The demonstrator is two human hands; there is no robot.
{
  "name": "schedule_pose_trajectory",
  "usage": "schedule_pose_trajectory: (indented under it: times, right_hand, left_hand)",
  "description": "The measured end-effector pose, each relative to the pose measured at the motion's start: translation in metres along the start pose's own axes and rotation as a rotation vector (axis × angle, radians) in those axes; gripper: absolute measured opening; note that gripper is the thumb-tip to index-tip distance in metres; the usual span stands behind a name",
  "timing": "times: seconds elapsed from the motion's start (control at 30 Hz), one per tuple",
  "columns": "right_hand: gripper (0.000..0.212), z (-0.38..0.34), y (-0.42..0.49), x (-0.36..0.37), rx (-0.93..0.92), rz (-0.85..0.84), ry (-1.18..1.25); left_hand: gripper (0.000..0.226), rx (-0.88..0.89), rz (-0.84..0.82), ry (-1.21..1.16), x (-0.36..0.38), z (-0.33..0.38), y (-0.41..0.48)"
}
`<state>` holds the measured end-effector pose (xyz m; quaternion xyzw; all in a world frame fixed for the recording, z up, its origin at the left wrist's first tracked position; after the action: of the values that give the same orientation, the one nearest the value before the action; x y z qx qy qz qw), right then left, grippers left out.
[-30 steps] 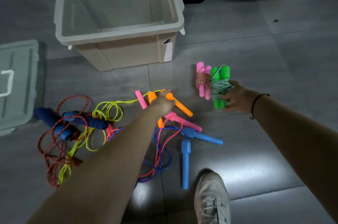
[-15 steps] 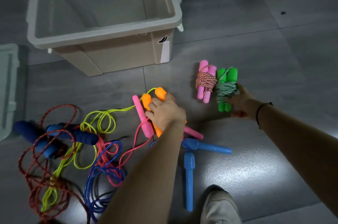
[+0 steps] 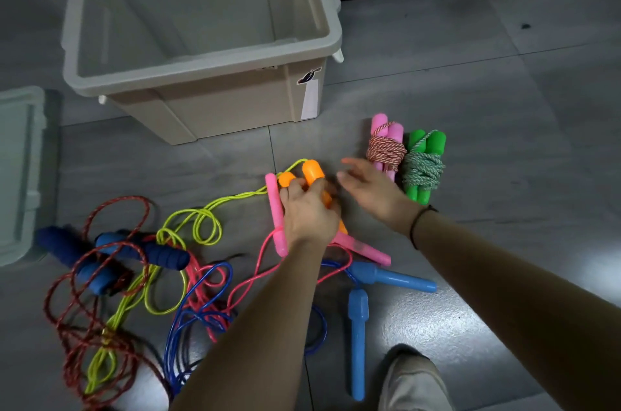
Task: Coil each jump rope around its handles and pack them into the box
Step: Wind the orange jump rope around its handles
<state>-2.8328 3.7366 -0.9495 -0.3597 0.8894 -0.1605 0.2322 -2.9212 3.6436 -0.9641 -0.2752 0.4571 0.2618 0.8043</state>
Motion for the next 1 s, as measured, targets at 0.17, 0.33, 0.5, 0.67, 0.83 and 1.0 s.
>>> schedule_pose_trajectory:
  times: [0.17, 0.33, 0.5, 0.67, 0.83, 1.0]
  right_hand:
    - [0.042, 0.014, -0.005, 0.042, 0.300, -0.207, 0.596]
    - [0.061, -0.028, -0.019, 0.034, 0.281, -0.354, 0.849]
    - [0.043, -0.105, -0.050, 0.012, 0.139, -0.379, 0.937]
    - [0.023, -0.210, -0.104, -0.001, -0.064, -0.351, 0.871]
    - [0.041, -0.328, -0.173, -0.003, -0.292, -0.316, 0.837]
    - [0.035, -0.430, -0.261, -0.006, -0.431, -0.352, 0.948]
  left_hand:
    - [0.040, 0.096, 0.007, -0.250, -0.011, 0.012, -0.004]
    - [0.021, 0.364, 0.210, -0.254, -0.060, 0.039, -0.021]
    - [0.016, 0.563, 0.360, -0.170, -0.133, 0.070, -0.046]
    - [0.027, 0.706, 0.482, -0.116, -0.237, 0.086, -0.073]
    - [0.044, 0.621, 0.731, -0.304, -0.364, 0.093, -0.110]
    - [0.053, 0.583, 0.819, -0.313, -0.491, 0.103, -0.165]
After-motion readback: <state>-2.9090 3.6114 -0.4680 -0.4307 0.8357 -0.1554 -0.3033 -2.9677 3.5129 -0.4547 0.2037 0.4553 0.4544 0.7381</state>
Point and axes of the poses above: each hand's wrist, its own y-axis towards the middle knuckle, its own x-axis out of the palm, z = x × y, the point moved 6 cm from there along y, towards the middle knuckle, and after that the axes turned 9 degrees about y, right-handed, at the moved point
